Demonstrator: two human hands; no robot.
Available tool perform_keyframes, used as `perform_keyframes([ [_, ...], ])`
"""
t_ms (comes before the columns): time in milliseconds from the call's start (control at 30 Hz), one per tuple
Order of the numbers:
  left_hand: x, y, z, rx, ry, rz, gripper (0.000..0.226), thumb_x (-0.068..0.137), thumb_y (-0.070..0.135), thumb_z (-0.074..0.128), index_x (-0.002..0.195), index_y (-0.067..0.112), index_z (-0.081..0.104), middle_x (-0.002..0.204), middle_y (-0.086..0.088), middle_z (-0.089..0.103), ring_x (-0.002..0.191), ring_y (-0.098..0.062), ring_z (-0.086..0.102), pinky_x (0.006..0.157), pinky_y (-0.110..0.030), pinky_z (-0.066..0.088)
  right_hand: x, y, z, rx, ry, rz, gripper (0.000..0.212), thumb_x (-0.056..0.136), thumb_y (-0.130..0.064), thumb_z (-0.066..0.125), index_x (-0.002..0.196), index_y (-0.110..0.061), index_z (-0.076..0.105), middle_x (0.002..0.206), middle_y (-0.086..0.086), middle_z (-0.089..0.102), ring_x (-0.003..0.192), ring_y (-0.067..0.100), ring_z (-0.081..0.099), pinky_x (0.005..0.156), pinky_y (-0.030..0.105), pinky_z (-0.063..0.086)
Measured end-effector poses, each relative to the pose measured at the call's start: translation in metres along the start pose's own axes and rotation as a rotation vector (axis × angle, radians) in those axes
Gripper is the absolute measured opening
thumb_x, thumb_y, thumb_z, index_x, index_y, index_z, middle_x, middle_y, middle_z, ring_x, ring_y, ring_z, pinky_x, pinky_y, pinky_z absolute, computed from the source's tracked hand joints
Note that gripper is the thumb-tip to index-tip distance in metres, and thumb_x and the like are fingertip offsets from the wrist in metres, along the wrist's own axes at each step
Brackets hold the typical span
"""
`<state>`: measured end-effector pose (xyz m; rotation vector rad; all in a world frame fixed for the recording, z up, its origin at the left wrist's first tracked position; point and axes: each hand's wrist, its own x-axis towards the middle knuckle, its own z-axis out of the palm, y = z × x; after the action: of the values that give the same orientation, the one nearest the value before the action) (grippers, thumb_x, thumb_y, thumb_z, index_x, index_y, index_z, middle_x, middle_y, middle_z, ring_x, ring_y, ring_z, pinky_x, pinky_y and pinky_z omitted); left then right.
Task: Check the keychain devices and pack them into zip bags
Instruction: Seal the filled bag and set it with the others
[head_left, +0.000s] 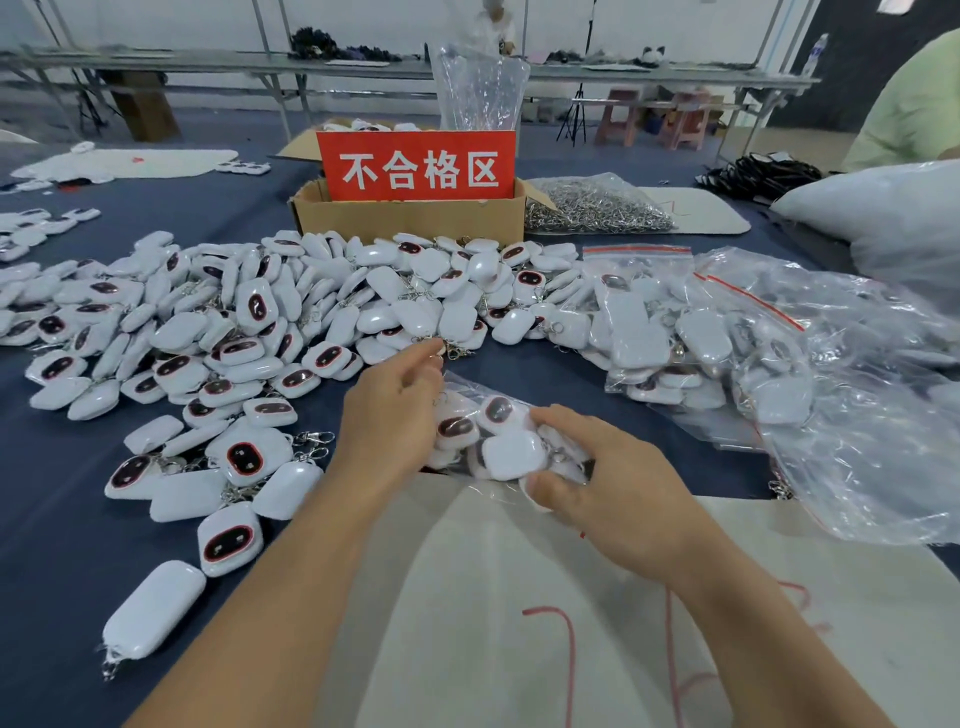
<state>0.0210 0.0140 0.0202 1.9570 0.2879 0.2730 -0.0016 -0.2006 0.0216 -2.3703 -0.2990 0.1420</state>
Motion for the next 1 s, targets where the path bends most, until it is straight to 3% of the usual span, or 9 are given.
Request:
perform_keyframes([
  [233,0.007,-0.006,-0.019,0.252,-0.518,0.064,0.083,0.058,0.044,0.071,0.138,0.057,0.052,0.125,0.036,0.059,0.110,0.009,0.062,0.102,-0.026,0.051,0.001,0.000,0.001,0.062,0.021,0.027,0.050,0.092,-0.031,0.069,0.136,-0.050,0.056,0.121,-0.023,0.060,0.093,-0.004,0.059,0.073,0.006,0.040],
  [433,0.007,-0.004,-0.014,0.322,-0.435,0.072,0.068,0.041,0.043,0.075,0.108,0.050,0.062,0.098,0.028,0.068,0.083,0.000,0.065,0.078,-0.028,0.056,0.004,0.002,0.003,0.034,0.051,-0.009,0.050,0.094,-0.024,0.068,0.138,-0.044,0.056,0.125,-0.025,0.056,0.113,-0.009,0.043,0.085,-0.008,0.026],
  [533,0.003,-0.002,-0.007,0.334,-0.337,0.066,0.059,0.046,0.039,0.077,0.102,0.047,0.060,0.097,0.027,0.067,0.085,0.001,0.064,0.076,-0.029,0.054,0.004,-0.001,0.008,-0.055,0.069,-0.023,0.052,0.101,-0.024,0.059,0.146,-0.047,0.048,0.162,-0.015,0.036,0.148,-0.002,0.024,0.115,0.014,0.019],
  [600,0.001,-0.002,-0.007,0.379,-0.276,0.097,0.056,0.051,0.044,0.073,0.105,0.047,0.061,0.101,0.024,0.067,0.095,-0.004,0.063,0.081,-0.031,0.052,0.004,-0.001,0.012,-0.105,0.084,-0.033,0.052,0.103,-0.024,0.054,0.150,-0.046,0.044,0.166,-0.014,0.030,0.152,0.001,0.017,0.120,0.024,0.015],
  [667,-0.001,-0.001,-0.007,0.427,-0.257,0.197,0.057,0.057,0.050,0.069,0.114,0.048,0.063,0.113,0.024,0.065,0.109,-0.006,0.059,0.092,-0.033,0.049,0.004,0.000,0.013,-0.096,0.106,-0.039,0.053,0.103,-0.025,0.055,0.151,-0.044,0.045,0.165,-0.015,0.034,0.152,0.001,0.019,0.118,0.022,0.016],
  [733,-0.004,0.001,-0.008,0.415,-0.291,0.259,0.069,0.058,0.058,0.069,0.127,0.052,0.060,0.124,0.031,0.060,0.118,0.005,0.051,0.098,-0.022,0.043,0.004,0.001,0.011,-0.036,0.134,-0.017,0.052,0.100,-0.027,0.059,0.149,-0.043,0.049,0.162,-0.016,0.038,0.149,-0.001,0.027,0.111,0.015,0.020],
  [800,-0.005,0.003,-0.007,0.470,-0.318,0.287,0.076,0.056,0.062,0.069,0.131,0.056,0.057,0.121,0.036,0.058,0.110,0.012,0.046,0.090,-0.008,0.033,0.004,0.003,0.009,0.040,0.162,0.021,0.048,0.100,-0.026,0.062,0.145,-0.041,0.054,0.153,-0.017,0.049,0.133,-0.008,0.042,0.097,0.004,0.023],
  [900,-0.002,0.003,-0.005,0.521,-0.356,0.264,0.071,0.055,0.060,0.071,0.124,0.058,0.057,0.114,0.033,0.062,0.105,0.004,0.052,0.086,-0.014,0.038,0.006,0.003,0.007,0.086,0.175,0.064,0.042,0.099,-0.021,0.062,0.136,-0.039,0.062,0.131,-0.016,0.061,0.097,-0.008,0.050,0.078,-0.007,0.029],
  [1000,0.003,0.001,-0.005,0.493,-0.374,0.225,0.065,0.055,0.056,0.079,0.117,0.059,0.059,0.109,0.035,0.061,0.104,0.011,0.052,0.080,-0.013,0.039,0.006,0.001,0.006,0.088,0.179,0.079,0.042,0.098,-0.016,0.063,0.135,-0.035,0.064,0.123,-0.015,0.061,0.093,-0.013,0.049,0.075,-0.010,0.027],
])
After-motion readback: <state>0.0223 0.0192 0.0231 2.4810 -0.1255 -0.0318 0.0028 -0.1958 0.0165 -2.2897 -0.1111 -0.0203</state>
